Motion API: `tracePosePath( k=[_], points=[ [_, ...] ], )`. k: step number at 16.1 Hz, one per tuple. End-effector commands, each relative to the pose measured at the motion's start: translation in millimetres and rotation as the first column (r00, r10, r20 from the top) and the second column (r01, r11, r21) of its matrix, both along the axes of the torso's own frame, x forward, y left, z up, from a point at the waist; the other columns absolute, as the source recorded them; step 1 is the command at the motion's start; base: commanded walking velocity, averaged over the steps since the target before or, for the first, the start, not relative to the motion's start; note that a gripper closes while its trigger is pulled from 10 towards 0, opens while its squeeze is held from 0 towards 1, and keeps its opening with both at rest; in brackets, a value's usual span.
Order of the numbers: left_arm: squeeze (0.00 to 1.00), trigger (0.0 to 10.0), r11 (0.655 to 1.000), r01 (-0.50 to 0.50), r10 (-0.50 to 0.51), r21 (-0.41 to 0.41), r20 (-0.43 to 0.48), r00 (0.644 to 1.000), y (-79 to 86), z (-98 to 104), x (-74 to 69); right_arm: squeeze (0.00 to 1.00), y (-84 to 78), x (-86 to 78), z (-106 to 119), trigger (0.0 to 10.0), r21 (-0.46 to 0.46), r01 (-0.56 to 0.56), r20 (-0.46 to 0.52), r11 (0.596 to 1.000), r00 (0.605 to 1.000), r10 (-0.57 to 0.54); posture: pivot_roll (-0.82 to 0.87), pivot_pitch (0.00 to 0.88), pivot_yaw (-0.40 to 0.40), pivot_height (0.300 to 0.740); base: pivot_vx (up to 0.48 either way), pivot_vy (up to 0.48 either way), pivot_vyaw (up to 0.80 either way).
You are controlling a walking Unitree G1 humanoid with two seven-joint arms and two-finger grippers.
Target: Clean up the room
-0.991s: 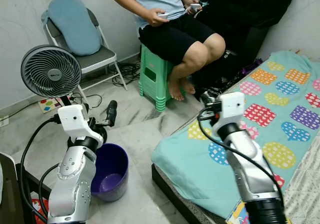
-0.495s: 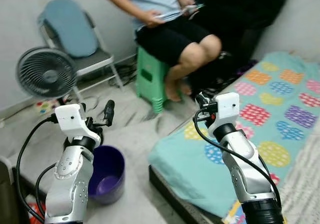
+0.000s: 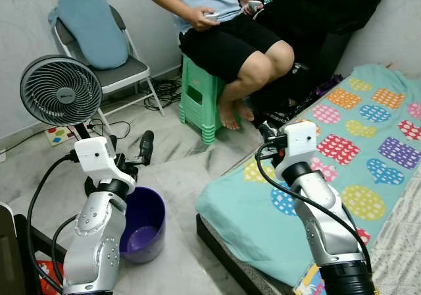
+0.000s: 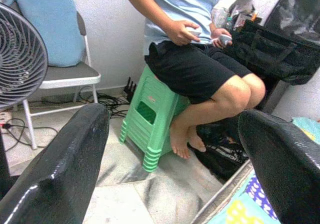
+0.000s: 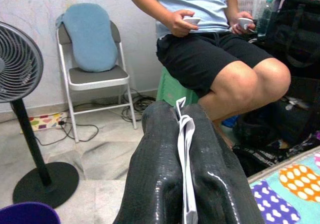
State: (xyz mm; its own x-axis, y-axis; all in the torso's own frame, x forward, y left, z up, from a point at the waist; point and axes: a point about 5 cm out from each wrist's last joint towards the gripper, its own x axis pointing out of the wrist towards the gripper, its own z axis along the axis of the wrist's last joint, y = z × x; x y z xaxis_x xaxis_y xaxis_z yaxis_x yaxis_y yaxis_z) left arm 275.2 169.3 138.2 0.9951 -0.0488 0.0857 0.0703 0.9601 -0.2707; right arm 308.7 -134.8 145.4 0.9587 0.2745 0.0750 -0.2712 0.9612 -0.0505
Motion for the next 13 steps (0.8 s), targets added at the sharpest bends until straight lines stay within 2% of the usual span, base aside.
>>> tracePosePath(
  k=[1, 9, 13],
  points=[
    [0.0, 10.0, 1.0, 0.001, -0.001, -0.001, 0.0, 1.0, 0.9, 1.9, 1.6, 0.0, 1.5, 1.8, 3.7, 10.0, 0.004, -0.004, 0.013, 1.0, 1.0, 0.004, -0.07, 0.0, 0.003, 0.74, 0.0, 0.48, 0.0],
    [0.0, 10.0, 1.0, -0.004, 0.004, -0.001, 0.003, 1.0, 0.9, 2.0, 1.7, 0.0, 0.9, 2.0, 4.3, 10.0, 0.004, -0.006, 0.014, 1.0, 1.0, 0.006, -0.07, 0.0, 0.0, 0.74, 0.0, 0.459, 0.0],
    [0.0, 10.0, 1.0, -0.001, 0.001, 0.005, 0.024, 1.0, 0.2, 5.4, 0.9, 0.0, 2.7, 2.1, 4.0, 10.0, 0.002, -0.019, 0.011, 1.0, 1.0, 0.019, -0.07, 0.0, -0.001, 0.74, 0.0, 0.0, 0.0]
  ],
)
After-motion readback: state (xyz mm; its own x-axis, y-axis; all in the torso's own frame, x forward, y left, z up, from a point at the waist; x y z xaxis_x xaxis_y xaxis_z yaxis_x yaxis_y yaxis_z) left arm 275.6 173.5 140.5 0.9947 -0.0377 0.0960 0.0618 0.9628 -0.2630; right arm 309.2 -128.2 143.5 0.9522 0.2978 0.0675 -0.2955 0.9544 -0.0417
